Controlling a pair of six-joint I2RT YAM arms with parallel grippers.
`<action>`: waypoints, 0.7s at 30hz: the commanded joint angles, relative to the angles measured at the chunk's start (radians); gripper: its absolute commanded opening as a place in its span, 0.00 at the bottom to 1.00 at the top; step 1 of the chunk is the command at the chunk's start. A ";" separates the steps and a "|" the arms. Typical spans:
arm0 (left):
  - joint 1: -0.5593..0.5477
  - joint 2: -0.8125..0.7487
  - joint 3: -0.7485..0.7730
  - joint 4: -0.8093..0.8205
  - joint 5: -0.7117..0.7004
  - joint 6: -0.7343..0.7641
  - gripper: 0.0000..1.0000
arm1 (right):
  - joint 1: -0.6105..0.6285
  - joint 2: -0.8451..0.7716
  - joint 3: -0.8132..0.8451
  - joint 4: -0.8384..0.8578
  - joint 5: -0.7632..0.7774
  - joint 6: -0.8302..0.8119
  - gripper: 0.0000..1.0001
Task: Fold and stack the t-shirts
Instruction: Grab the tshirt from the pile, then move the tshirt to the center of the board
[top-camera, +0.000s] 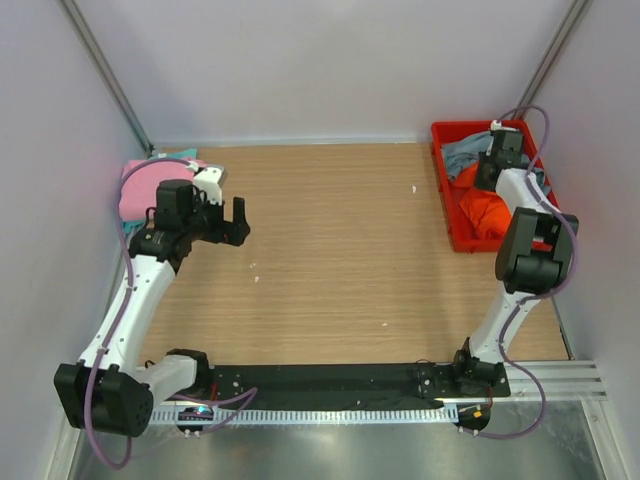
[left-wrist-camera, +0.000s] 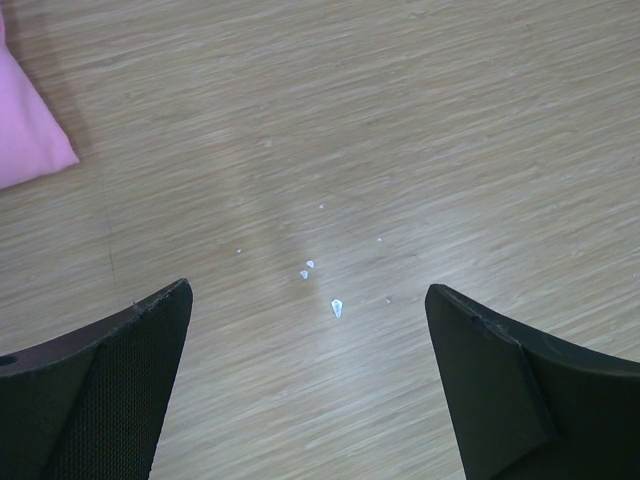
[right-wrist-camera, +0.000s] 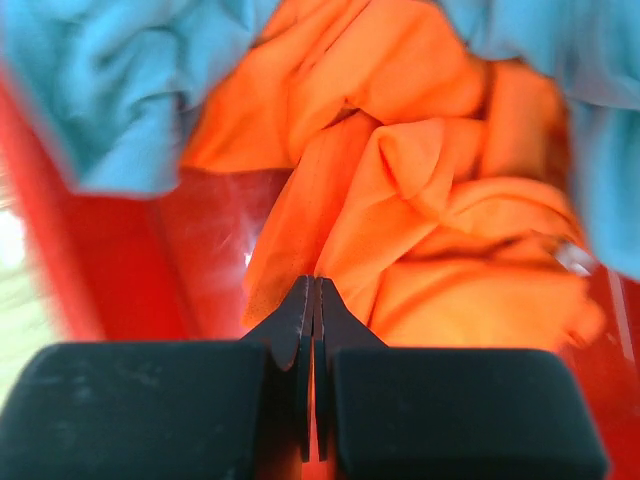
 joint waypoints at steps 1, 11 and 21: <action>0.007 0.005 0.015 0.032 0.009 -0.012 1.00 | 0.002 -0.250 -0.048 0.040 -0.053 -0.012 0.01; 0.010 0.022 -0.012 0.067 -0.038 -0.029 1.00 | 0.068 -0.538 0.252 -0.181 -0.306 -0.029 0.01; 0.008 0.002 -0.057 0.115 -0.015 0.000 0.97 | 0.232 -0.661 0.526 -0.186 -0.925 0.090 0.01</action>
